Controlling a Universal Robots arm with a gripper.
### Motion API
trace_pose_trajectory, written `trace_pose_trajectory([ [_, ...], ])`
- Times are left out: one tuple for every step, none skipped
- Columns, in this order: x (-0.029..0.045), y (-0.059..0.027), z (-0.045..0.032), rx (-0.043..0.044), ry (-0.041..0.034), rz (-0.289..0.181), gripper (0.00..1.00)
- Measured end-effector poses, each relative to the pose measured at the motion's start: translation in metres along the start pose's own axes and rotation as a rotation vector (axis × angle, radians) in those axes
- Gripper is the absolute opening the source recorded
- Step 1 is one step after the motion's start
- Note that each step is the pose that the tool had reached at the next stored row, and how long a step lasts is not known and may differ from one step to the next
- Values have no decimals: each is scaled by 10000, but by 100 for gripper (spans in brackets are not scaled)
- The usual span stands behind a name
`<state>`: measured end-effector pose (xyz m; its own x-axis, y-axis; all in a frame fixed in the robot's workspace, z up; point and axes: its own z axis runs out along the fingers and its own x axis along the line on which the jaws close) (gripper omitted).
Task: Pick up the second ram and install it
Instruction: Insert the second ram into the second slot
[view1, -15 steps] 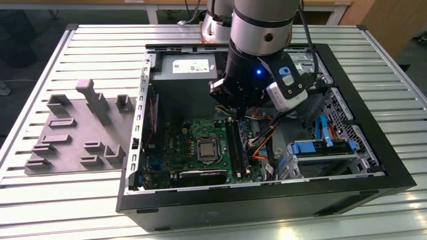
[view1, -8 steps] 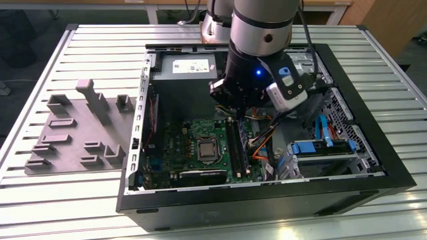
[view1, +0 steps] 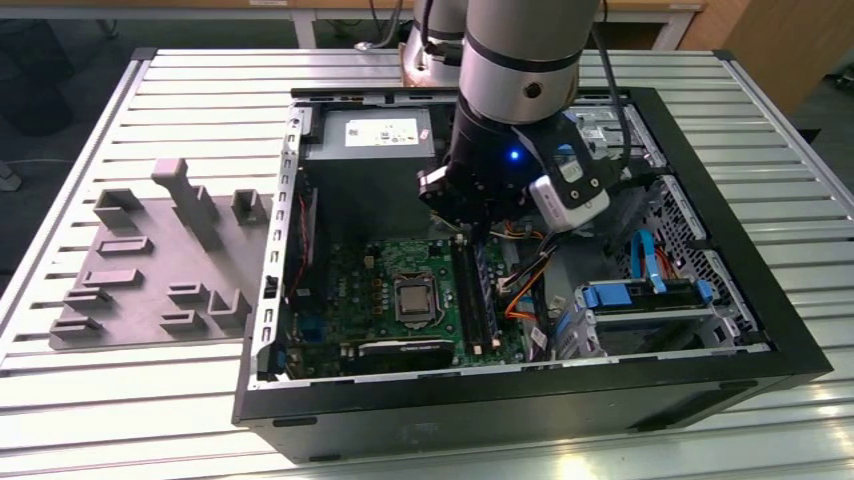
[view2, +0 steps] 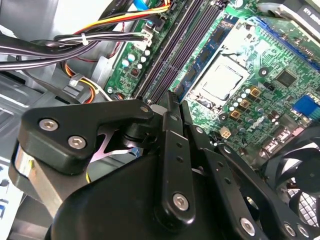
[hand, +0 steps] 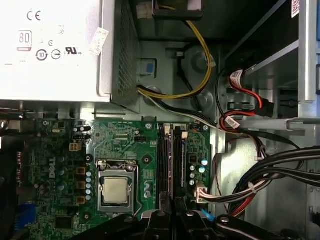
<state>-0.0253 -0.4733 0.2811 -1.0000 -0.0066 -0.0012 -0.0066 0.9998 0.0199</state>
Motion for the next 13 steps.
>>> trace_pose_trajectory([
  [0,0,8,0,0,0,14],
  [0,0,16,0,0,0,14],
  [0,0,22,1,0,0,14],
  [0,-1,29,0,1,0,14],
  [0,-1,36,1,0,0,14],
  [0,-1,43,0,0,0,14],
  [0,-1,50,0,0,0,14],
  [0,-1,57,0,0,0,14],
  [0,-1,64,1,0,0,14],
  [0,-1,70,1,0,0,14],
  [0,-2,76,0,0,0,14],
  [0,-2,82,1,1,0,14],
  [0,-2,88,1,0,0,14],
])
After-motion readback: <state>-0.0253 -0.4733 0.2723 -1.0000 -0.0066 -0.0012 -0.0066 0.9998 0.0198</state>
